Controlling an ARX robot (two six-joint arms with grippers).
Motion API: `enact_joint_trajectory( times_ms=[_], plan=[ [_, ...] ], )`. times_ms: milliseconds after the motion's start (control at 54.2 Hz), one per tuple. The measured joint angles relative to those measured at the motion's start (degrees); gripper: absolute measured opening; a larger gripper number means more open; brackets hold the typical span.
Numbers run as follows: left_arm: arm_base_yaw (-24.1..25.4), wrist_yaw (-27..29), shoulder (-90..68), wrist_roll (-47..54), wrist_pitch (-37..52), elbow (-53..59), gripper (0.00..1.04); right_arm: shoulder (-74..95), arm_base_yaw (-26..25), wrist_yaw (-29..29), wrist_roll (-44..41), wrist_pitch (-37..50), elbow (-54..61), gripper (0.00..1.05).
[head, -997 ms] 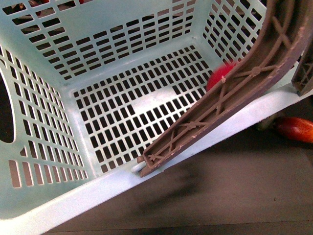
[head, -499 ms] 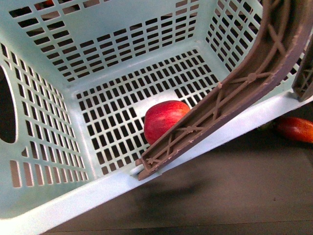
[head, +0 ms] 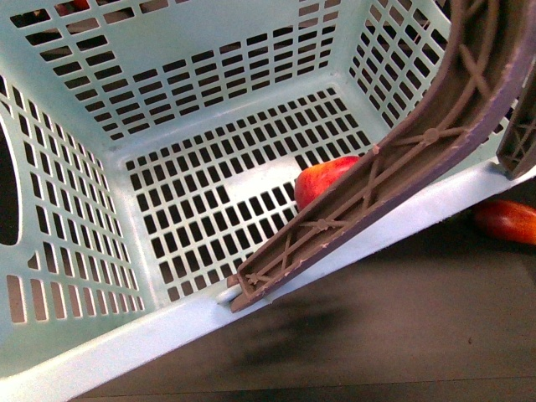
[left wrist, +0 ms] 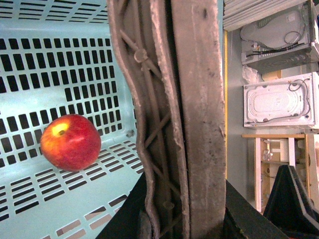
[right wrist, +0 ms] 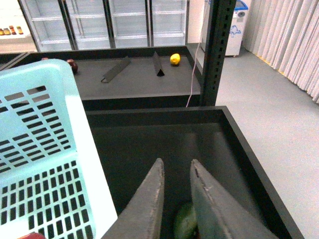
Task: Pick apple with right arm and hold basket with left
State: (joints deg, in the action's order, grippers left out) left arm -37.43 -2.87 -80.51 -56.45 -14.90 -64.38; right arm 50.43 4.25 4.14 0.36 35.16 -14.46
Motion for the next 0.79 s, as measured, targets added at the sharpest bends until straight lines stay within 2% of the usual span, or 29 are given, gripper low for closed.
enact_joint_trajectory(
  times_ms=[55,148,369,794],
  plan=[
    [0.0,0.0,0.0,0.0,0.0,0.0,0.19,-1.8,-2.3,-3.6,-0.2,0.0,1.5,0.02],
    [0.0,0.1,0.0,0.0,0.0,0.0,0.19,-4.0,-3.9,-3.8,-0.2,-0.1,3.4,0.02],
    [0.0,0.1,0.0,0.0,0.0,0.0,0.19,-9.6,-4.1,-4.0,-0.2,-2.0,7.3,0.02],
    [0.0,0.1,0.0,0.0,0.0,0.0,0.19,-23.5,-4.1,-4.0,-0.2,-10.6,12.6,0.02]
  ],
)
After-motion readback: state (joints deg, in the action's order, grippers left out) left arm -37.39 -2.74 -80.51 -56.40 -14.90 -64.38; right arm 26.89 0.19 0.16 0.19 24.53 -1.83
